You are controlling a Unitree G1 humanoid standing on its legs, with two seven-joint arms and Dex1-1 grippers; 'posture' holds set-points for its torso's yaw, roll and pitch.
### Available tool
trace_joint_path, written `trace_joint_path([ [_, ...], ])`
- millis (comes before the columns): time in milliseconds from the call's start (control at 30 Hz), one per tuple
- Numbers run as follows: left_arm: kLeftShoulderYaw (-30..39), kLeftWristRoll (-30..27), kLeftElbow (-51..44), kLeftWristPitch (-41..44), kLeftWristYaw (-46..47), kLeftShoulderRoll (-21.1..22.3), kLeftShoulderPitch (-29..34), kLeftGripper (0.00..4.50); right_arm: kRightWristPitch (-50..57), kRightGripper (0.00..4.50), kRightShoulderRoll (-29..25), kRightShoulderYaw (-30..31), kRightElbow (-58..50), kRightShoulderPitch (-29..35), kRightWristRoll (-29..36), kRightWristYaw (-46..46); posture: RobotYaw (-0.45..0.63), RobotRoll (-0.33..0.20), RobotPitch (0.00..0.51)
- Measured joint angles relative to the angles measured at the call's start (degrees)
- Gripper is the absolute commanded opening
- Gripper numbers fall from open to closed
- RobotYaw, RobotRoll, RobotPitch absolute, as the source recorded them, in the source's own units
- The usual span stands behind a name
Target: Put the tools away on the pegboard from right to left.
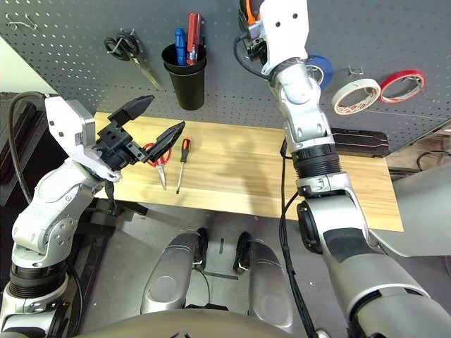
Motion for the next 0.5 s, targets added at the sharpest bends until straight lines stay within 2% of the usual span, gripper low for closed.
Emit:
trace_joint_path([
  [67, -0.2, 0.1, 0.0, 0.0, 0.0, 0.0, 0.0, 4.5, 0.1, 2.98, 0.3, 0.0, 0.7, 0.0, 0.2, 0.0, 0.35, 0.0, 0.196],
  [133, -0.3, 0.2, 0.0, 0.0, 0.0, 0.0, 0.0, 4.5, 0.7, 3.71, 0.5, 0.0, 1.1, 0.0, 0.3, 0.0, 0.35, 0.0, 0.197],
  [167, -0.3, 0.2, 0.0, 0.0, 0.0, 0.1, 0.0, 4.5, 0.9, 3.84, 0.5, 0.0, 1.1, 0.1, 0.3, 0.0, 0.35, 0.0, 0.197],
  [233, -0.5, 0.3, 0.0, 0.0, 0.0, 0.1, 0.0, 4.5, 0.3, 4.49, 0.6, 0.0, 1.1, 0.3, 0.2, -0.2, 0.35, 0.0, 0.197],
  [500, -0.8, 0.6, 0.0, 0.0, -0.1, 0.3, 0.3, 4.5, -10.5, 4.49, -3.4, 0.0, -7.6, 8.3, -1.4, 0.4, 0.33, 0.0, 0.202],
])
